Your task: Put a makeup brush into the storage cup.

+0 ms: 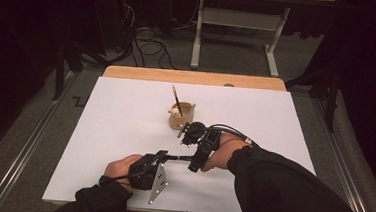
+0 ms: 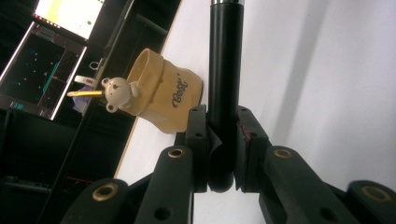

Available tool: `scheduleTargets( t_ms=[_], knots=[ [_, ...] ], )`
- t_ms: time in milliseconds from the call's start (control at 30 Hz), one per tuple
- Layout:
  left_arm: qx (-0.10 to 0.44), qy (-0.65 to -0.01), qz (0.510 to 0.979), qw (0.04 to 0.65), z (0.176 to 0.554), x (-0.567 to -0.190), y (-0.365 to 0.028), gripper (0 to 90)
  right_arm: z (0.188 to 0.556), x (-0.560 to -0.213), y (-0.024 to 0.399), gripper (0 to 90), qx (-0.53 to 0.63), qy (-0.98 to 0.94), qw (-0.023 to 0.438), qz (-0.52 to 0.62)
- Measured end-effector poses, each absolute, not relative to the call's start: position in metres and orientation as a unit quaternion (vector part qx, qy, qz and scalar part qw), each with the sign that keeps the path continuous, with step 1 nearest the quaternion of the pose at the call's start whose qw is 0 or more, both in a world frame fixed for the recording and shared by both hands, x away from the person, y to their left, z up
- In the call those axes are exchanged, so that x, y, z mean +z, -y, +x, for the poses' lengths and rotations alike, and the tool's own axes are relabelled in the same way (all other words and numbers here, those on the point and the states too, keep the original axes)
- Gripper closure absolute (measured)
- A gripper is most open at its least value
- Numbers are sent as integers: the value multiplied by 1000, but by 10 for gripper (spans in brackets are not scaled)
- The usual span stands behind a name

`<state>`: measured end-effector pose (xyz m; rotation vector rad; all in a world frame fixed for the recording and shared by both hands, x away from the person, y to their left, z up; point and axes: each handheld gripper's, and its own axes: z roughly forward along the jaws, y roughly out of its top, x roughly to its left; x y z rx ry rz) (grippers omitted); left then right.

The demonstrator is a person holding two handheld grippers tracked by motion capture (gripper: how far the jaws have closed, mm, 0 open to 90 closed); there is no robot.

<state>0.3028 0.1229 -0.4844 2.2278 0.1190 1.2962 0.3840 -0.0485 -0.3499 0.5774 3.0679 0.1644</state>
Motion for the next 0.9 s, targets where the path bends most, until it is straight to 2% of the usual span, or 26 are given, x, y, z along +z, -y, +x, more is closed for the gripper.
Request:
scheduleTargets(
  t_ms=[167, 500, 900],
  knots=[
    [480, -54, 829, 280, 305, -484, -125, 789, 385, -345, 56, 178, 57, -980, 22, 190],
    [461, -88, 833, 293, 311, -483, -131, 789, 387, -342, 79, 123, 63, -974, 43, 216],
    [439, -121, 835, 309, 316, -482, -134, 789, 390, -358, 111, 88, 97, -958, 67, 262]
  ],
)
